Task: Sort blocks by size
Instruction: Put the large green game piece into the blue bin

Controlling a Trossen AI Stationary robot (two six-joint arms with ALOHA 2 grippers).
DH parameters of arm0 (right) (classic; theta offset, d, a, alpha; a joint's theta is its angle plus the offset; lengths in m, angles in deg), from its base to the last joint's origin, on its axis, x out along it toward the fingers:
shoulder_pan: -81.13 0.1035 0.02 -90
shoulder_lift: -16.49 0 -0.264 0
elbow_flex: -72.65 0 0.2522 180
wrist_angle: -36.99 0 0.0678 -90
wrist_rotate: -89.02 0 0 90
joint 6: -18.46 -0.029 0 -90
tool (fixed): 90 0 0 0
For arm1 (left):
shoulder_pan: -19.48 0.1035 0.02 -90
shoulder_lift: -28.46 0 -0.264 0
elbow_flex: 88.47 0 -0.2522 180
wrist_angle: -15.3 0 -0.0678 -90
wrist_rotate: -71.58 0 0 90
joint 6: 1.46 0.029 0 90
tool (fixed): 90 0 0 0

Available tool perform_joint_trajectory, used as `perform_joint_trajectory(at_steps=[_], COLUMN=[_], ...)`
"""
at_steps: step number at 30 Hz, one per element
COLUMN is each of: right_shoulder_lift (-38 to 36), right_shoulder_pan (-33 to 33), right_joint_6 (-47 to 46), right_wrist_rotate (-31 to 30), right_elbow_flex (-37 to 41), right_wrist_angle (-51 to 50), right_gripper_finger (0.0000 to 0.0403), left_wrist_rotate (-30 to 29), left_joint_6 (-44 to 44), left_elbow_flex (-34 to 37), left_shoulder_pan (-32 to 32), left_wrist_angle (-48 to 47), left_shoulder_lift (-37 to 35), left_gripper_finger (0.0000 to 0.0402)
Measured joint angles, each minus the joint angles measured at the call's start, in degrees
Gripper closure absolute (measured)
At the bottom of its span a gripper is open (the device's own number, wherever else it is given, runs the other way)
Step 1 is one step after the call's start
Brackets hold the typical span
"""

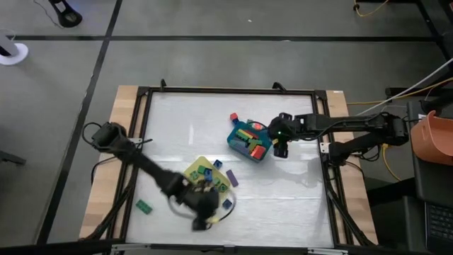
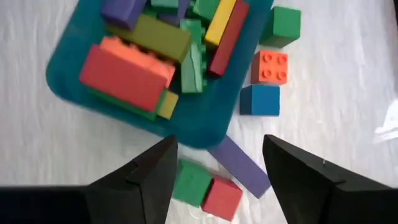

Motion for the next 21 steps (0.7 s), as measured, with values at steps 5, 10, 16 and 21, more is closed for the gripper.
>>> perform_joint_trajectory(at_steps=[5,10,16,21], right_shoulder_lift=[0.0,0.0,0.0,0.0], right_shoulder_pan=[-1.0,-4.4,-8.7,-9.7], right_joint_6=[3.7,3.8,5.3,2.6], right_wrist_rotate=[-0.7,-0.9,-0.9,3.0], right_elbow_flex=[0.0,1.4,6.2,7.5], right_wrist_angle=[-4.0,-5.5,-5.4,-5.3], right_gripper_finger=[0.0166,0.0166,0.0166,0.0166], left_wrist_rotate=[-2.4,-3.5,-5.3,-5.3], left_joint_6=[12.7,22.9,28.1,30.0], left_elbow_flex=[-2.7,-2.7,-2.7,-2.7], left_shoulder_pan=[8.7,17.2,27.0,33.1], left_wrist_angle=[8.7,16.5,18.5,23.0], left_shoulder_lift=[0.0,0.0,1.8,3.5], left_gripper_finger=[0.0279,0.0277,0.0276,0.0271])
